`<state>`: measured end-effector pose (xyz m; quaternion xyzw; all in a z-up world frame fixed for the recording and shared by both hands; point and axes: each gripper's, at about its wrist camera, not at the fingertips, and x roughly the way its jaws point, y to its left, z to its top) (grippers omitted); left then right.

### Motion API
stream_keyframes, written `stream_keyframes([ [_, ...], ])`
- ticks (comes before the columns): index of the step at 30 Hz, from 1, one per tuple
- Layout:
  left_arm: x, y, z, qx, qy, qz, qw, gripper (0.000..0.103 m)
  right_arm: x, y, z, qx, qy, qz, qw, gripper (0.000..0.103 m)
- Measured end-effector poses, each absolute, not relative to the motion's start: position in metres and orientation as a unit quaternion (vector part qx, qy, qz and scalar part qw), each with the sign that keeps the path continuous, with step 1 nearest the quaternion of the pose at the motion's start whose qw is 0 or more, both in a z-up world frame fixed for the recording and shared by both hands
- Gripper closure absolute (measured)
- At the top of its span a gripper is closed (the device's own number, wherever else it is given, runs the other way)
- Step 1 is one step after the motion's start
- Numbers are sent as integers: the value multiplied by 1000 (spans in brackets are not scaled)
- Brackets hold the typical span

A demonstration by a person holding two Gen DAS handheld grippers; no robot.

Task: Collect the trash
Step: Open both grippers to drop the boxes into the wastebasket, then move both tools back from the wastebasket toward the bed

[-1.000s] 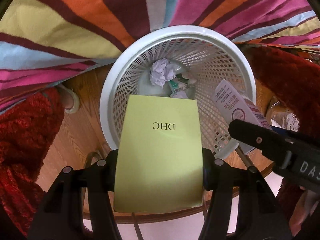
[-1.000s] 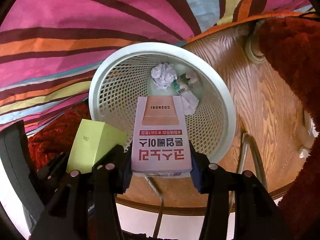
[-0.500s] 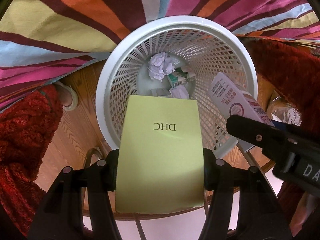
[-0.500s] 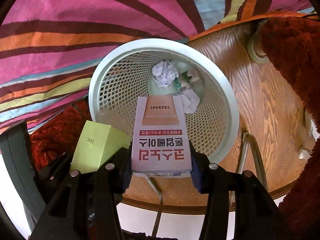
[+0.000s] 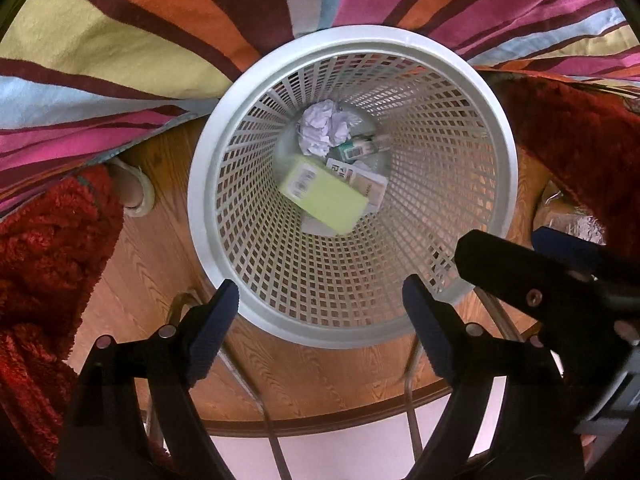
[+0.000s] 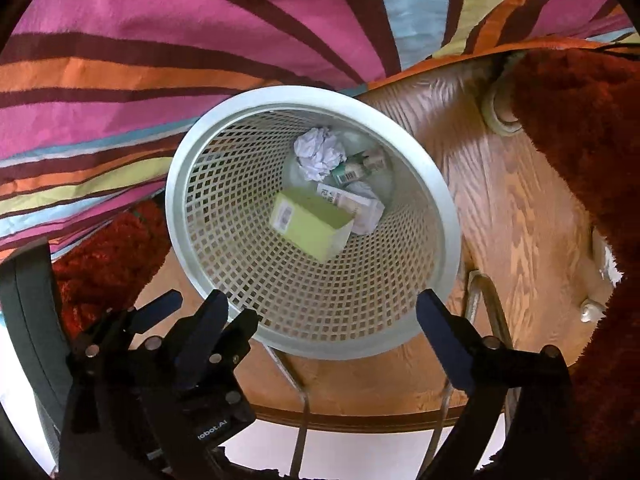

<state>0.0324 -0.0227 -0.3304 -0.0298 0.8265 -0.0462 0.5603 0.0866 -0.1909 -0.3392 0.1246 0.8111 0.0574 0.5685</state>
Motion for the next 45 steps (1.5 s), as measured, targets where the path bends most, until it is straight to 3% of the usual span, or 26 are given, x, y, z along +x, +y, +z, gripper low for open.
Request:
stream_keyframes([
  [9, 33, -20, -314, -41, 811, -42, 582, 21, 86, -195, -324, 117, 795, 59, 592, 12],
  [20, 31, -16, -253, -75, 764, -66, 638, 21, 79, -215, -246, 112, 721, 83, 679, 12],
  [32, 42, 4, -121, -62, 597, -48, 799, 21, 75, -194, -130, -26, 546, 119, 829, 12],
  [38, 74, 40, -79, -74, 519, 3, 852, 21, 99, -199, -98, -17, 488, 136, 862, 12],
  [45, 123, 66, -59, -103, 487, 32, 867, 21, 143, -203, -75, 16, 441, 137, 887, 12],
])
